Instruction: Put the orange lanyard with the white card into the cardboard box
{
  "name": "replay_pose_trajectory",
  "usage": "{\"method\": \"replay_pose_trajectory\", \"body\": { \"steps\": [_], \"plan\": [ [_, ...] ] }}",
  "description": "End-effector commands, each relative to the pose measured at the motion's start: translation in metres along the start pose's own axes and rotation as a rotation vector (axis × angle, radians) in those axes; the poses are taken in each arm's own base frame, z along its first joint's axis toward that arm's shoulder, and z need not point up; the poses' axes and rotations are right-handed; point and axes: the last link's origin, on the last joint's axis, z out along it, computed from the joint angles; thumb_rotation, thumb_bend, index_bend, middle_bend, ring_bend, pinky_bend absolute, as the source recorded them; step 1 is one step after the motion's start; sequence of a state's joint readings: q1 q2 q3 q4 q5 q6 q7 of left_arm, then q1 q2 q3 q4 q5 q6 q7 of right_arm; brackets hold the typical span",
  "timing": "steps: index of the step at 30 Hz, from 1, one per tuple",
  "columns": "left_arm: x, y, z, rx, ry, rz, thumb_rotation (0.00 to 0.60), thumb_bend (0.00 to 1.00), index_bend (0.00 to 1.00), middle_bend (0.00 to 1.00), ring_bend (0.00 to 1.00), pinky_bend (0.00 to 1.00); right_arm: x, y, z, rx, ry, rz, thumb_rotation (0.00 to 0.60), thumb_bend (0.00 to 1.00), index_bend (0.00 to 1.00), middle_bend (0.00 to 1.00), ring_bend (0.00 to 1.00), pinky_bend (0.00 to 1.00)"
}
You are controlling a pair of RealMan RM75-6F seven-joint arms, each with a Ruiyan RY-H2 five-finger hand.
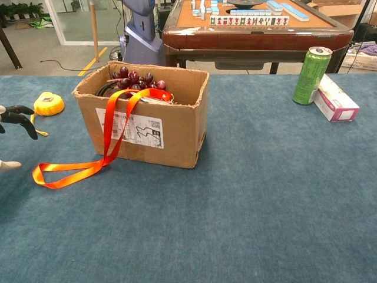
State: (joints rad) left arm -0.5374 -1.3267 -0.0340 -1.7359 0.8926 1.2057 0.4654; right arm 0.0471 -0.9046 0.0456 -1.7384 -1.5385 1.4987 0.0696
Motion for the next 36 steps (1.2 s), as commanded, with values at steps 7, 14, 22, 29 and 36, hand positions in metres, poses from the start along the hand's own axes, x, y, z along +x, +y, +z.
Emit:
{"method": "replay_pose_trajectory", "body": {
  "steps": [7,14,22,29,36],
  "plan": [
    [-0.009,0.009,0.005,-0.009,-0.013,-0.012,0.6,0.23,0.37,0.0,0.01,0.18,0.0,0.0,0.0,0.001,0.0,-0.001,0.6,0.24,0.24,0.42,0.35,0.66],
    [-0.015,0.013,0.008,-0.009,-0.026,-0.015,0.6,0.23,0.37,0.0,0.01,0.18,0.0,0.0,-0.001,0.001,0.002,0.001,0.6,0.24,0.24,0.42,0.35,0.66],
    [-0.022,0.012,0.014,0.013,-0.032,0.01,0.6,0.23,0.37,0.0,0.01,0.18,0.0,0.0,-0.001,0.001,0.0,0.001,0.6,0.24,0.24,0.42,0.35,0.66],
    [-0.027,0.01,0.016,0.028,-0.048,0.052,0.6,0.23,0.37,0.0,0.01,0.18,0.0,0.0,0.0,0.002,-0.001,0.001,0.6,0.24,0.24,0.42,0.35,0.66],
    [-0.03,0.012,0.018,0.031,-0.059,0.055,0.6,0.23,0.37,0.0,0.01,0.18,0.0,0.0,0.0,0.003,-0.002,0.002,0.6,0.24,0.24,0.42,0.35,0.66]
  ]
}}
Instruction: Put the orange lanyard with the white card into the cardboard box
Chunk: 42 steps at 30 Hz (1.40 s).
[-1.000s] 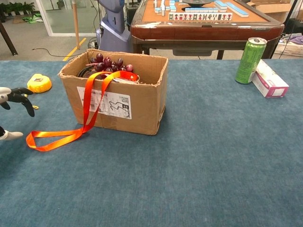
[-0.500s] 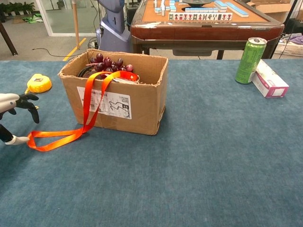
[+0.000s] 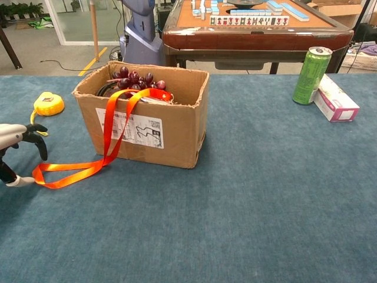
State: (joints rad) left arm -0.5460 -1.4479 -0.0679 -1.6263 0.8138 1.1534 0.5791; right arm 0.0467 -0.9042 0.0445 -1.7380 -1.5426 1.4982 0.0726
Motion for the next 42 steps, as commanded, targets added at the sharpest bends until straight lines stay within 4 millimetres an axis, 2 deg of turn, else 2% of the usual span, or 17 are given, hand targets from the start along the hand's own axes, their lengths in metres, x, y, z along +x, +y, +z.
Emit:
{"method": "replay_pose_trajectory", "body": {
  "steps": [1,18,29,42],
  "plan": [
    [-0.001,0.001,0.001,-0.001,-0.004,-0.003,0.6,0.23,0.37,0.0,0.01,0.18,0.0,0.0,0.0,-0.001,0.0,0.0,0.6,0.24,0.24,0.42,0.35,0.66],
    [-0.006,0.001,0.006,0.024,-0.008,0.038,0.6,0.23,0.4,0.0,0.01,0.18,0.001,0.001,0.0,-0.002,0.001,0.001,0.6,0.24,0.24,0.42,0.35,0.66],
    [-0.003,-0.002,-0.003,-0.036,-0.014,0.031,0.6,0.23,0.44,0.0,0.01,0.18,-0.001,0.0,0.001,-0.001,-0.003,-0.002,0.6,0.24,0.24,0.42,0.35,0.66],
    [-0.009,-0.005,-0.001,-0.111,0.019,0.173,0.6,0.23,0.44,0.0,0.01,0.18,0.0,0.0,0.0,-0.002,-0.001,-0.001,0.6,0.24,0.24,0.42,0.35,0.66]
  ]
}}
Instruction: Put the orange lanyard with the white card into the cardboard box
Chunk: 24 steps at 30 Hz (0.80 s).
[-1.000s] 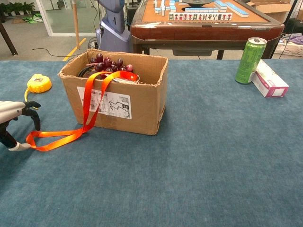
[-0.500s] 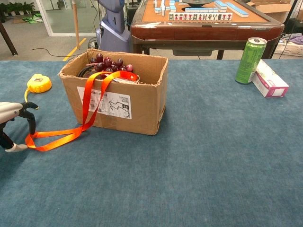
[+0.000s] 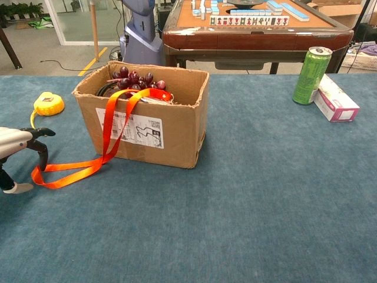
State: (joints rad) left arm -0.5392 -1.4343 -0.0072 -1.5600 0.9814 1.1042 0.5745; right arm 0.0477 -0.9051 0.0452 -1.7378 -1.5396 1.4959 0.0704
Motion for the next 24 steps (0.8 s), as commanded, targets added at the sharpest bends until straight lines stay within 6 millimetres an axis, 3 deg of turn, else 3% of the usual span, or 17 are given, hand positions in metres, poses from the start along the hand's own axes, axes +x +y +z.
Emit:
{"method": "replay_pose_trajectory", "body": {
  "steps": [1,24],
  "plan": [
    [-0.0017,-0.0009,0.0008,0.001,0.005,0.025,0.6,0.23,0.44,0.0,0.0,0.18,0.0002,0.0002,0.0,0.0,0.001,0.0,0.6,0.24,0.24,0.42,0.35,0.66],
    [-0.0073,-0.0075,0.0032,0.029,0.004,0.083,0.6,0.23,0.48,0.0,0.0,0.18,-0.0008,-0.0002,0.0004,0.002,-0.002,-0.003,0.6,0.24,0.24,0.42,0.35,0.66]
  ]
}}
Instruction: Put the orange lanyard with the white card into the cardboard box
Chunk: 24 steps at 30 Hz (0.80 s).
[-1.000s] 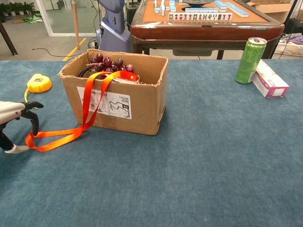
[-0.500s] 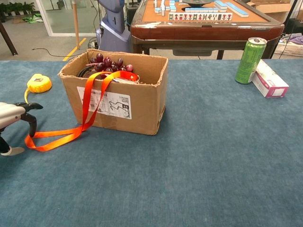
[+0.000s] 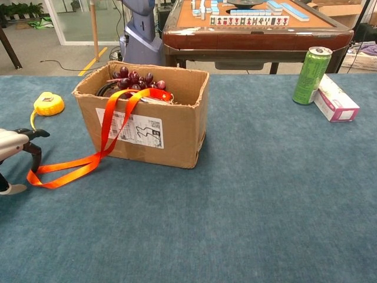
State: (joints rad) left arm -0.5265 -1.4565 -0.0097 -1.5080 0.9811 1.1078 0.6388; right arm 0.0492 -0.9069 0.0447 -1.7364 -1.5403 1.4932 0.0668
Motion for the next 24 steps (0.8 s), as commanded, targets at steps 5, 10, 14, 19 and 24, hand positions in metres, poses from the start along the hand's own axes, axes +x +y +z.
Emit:
{"method": "replay_pose_trajectory", "body": {
  "steps": [5,10,14,19,24],
  "plan": [
    [-0.0012,0.0008,0.0003,-0.001,0.003,0.014,0.6,0.23,0.54,0.0,0.0,0.18,0.0,-0.0001,0.0001,0.0,0.0,0.001,0.6,0.24,0.24,0.42,0.35,0.66],
    [-0.0014,0.0008,0.0003,0.001,-0.002,0.01,0.6,0.23,0.58,0.0,0.0,0.18,-0.0001,-0.0002,0.0002,0.0,-0.002,0.001,0.6,0.24,0.24,0.42,0.35,0.66],
    [-0.002,0.0004,0.0001,0.001,-0.01,0.011,0.6,0.23,0.62,0.0,0.01,0.18,-0.0001,-0.0002,0.0002,0.0,-0.002,0.001,0.6,0.24,0.24,0.42,0.35,0.66],
    [-0.0019,0.0004,0.0001,0.003,-0.015,0.001,0.6,0.23,0.64,0.0,0.01,0.18,-0.0004,-0.0002,0.0003,0.001,-0.003,0.0,0.6,0.24,0.24,0.42,0.35,0.66],
    [-0.0005,-0.0002,-0.0014,0.005,-0.013,-0.021,0.6,0.23,0.65,0.0,0.0,0.18,-0.0006,-0.0001,0.0007,0.0,-0.005,0.0,0.6,0.24,0.24,0.42,0.35,0.66]
  ]
}}
